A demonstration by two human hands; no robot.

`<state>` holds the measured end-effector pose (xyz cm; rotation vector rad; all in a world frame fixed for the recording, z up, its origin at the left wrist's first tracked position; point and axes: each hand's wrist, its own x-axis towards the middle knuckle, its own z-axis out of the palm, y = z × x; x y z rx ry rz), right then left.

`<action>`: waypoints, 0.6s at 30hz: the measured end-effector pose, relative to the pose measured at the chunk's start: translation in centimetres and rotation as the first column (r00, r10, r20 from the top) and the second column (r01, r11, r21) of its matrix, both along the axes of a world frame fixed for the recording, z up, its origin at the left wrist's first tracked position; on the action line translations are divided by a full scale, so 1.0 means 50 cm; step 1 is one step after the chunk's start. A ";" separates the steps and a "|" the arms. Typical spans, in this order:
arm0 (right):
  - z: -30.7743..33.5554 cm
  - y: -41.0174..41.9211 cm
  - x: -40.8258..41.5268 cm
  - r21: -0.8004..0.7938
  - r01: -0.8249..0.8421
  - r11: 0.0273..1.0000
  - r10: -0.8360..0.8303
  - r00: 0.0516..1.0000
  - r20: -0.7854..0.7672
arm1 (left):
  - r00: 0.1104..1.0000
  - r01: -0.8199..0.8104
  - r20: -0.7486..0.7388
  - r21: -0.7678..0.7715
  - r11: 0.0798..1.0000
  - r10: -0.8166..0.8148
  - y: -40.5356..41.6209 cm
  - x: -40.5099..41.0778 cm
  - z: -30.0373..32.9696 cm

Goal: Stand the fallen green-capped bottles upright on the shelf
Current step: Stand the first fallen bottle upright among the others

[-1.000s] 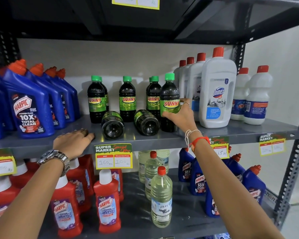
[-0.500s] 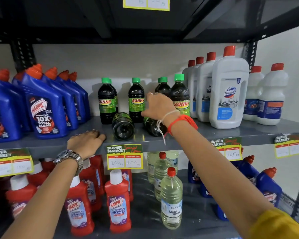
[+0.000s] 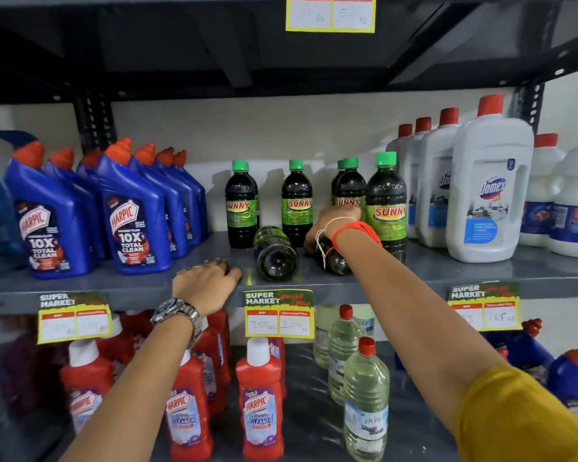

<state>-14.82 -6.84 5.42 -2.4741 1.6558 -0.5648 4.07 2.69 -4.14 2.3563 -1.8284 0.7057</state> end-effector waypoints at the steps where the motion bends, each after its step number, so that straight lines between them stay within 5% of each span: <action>1: -0.003 -0.002 -0.001 -0.010 0.012 1.000 -0.012 1.000 0.026 | 1.000 0.001 -0.007 -0.013 1.000 -0.001 0.000 0.000 0.000; 7: 0.011 -0.017 0.006 -0.263 0.188 0.946 -0.171 0.981 0.087 | 0.999 -0.011 0.034 -0.011 1.000 0.011 0.002 -0.004 -0.006; 13: 0.023 -0.013 -0.004 -0.486 0.173 0.857 0.098 0.869 0.484 | 0.995 -0.062 -0.081 0.002 0.998 0.062 -0.004 -0.001 -0.004; 18: -0.023 -0.001 -0.011 -0.549 0.135 0.825 0.230 0.807 0.544 | 0.999 -0.041 -0.014 0.013 0.999 0.041 0.004 -0.004 -0.001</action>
